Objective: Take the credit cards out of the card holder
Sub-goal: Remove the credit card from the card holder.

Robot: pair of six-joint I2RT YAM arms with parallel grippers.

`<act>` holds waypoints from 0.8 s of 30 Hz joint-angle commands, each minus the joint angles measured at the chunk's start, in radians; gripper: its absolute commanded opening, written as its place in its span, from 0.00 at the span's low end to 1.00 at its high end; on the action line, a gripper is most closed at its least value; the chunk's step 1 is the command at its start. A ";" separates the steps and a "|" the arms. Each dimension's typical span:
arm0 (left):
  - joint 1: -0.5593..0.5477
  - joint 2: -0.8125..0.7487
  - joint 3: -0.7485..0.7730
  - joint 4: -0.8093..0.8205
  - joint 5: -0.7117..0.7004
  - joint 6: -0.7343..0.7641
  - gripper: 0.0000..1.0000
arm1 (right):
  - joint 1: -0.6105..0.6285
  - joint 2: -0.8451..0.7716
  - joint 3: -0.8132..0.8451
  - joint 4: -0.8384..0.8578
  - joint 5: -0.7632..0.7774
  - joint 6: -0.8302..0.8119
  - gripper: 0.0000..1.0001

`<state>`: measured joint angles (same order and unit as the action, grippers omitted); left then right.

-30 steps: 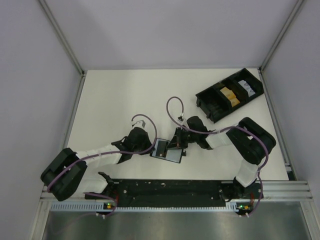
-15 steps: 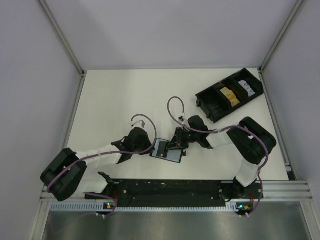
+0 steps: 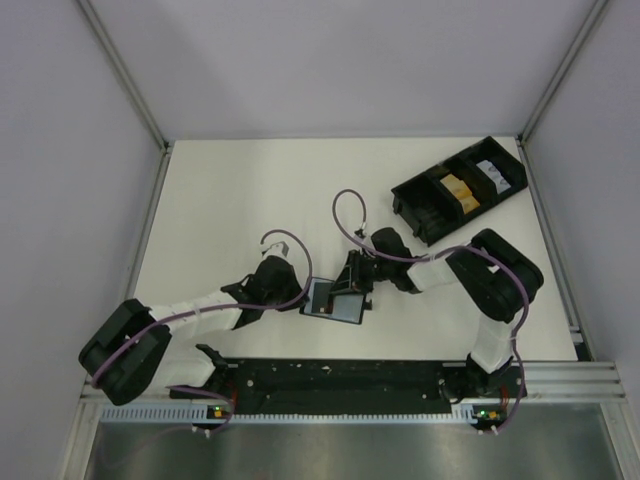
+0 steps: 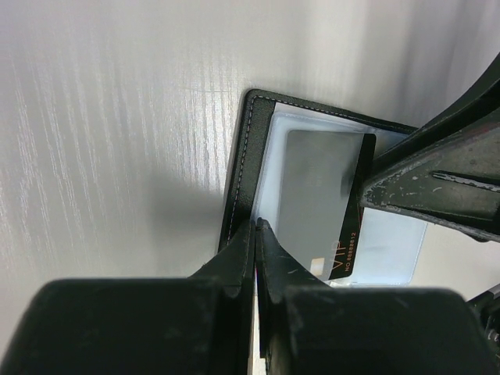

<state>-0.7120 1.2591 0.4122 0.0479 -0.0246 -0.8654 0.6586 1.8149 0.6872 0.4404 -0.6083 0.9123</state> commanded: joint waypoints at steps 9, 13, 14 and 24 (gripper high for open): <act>0.002 -0.009 -0.038 -0.076 -0.040 -0.001 0.00 | -0.010 -0.012 0.000 -0.014 0.024 -0.033 0.00; 0.002 -0.010 -0.038 -0.080 -0.046 -0.003 0.00 | -0.039 -0.072 -0.040 -0.048 0.024 -0.061 0.00; 0.000 -0.012 -0.038 -0.080 -0.046 -0.003 0.00 | -0.046 -0.087 -0.046 -0.066 0.027 -0.070 0.00; 0.002 -0.036 -0.038 -0.086 -0.047 -0.012 0.00 | -0.060 -0.212 -0.075 -0.215 0.073 -0.139 0.00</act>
<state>-0.7120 1.2392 0.4015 0.0372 -0.0410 -0.8848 0.6098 1.6669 0.6205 0.2897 -0.5697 0.8272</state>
